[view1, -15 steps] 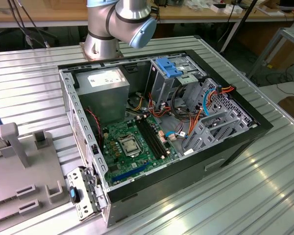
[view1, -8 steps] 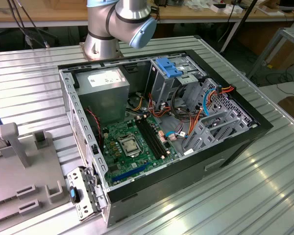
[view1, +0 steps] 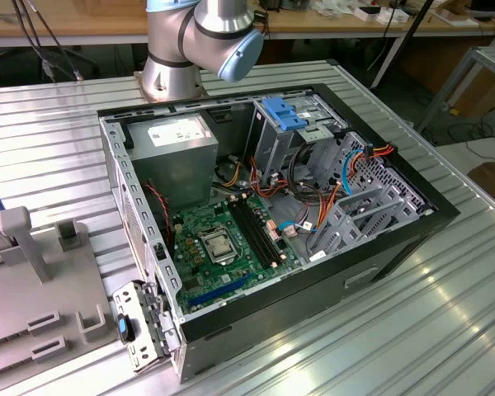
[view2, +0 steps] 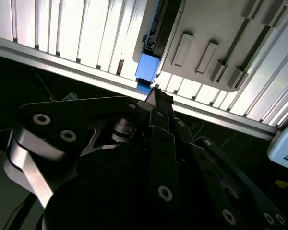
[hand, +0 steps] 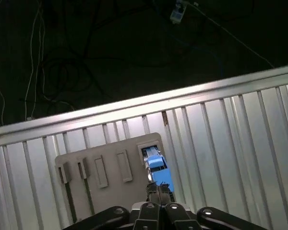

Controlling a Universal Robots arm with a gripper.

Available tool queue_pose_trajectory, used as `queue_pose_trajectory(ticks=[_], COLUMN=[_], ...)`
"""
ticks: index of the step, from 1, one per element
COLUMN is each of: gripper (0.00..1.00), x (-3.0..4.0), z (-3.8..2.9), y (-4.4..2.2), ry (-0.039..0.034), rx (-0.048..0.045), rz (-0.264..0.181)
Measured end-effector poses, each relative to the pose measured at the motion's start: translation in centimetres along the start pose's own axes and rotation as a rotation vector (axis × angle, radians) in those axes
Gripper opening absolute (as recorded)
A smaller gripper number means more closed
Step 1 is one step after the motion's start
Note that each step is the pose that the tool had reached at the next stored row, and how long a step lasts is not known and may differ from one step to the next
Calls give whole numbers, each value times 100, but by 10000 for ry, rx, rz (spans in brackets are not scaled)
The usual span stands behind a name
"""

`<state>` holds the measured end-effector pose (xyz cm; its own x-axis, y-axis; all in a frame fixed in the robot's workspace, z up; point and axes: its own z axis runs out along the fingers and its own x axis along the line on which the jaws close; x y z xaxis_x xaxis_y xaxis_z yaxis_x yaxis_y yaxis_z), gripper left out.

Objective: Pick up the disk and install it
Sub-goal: 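Pick up the disk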

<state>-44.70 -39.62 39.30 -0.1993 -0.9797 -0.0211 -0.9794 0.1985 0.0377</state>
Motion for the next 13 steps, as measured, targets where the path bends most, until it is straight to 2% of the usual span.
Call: queue_pose_trajectory(ticks=[3,7,10,13], gripper=[11,11,11,11], x=[0,0,0,1], z=[1,4,6,24], y=[0,0,0,-2], ry=[20,101,222,250], rx=[7,68,265,374], rz=[-402,-834,-894,-897])
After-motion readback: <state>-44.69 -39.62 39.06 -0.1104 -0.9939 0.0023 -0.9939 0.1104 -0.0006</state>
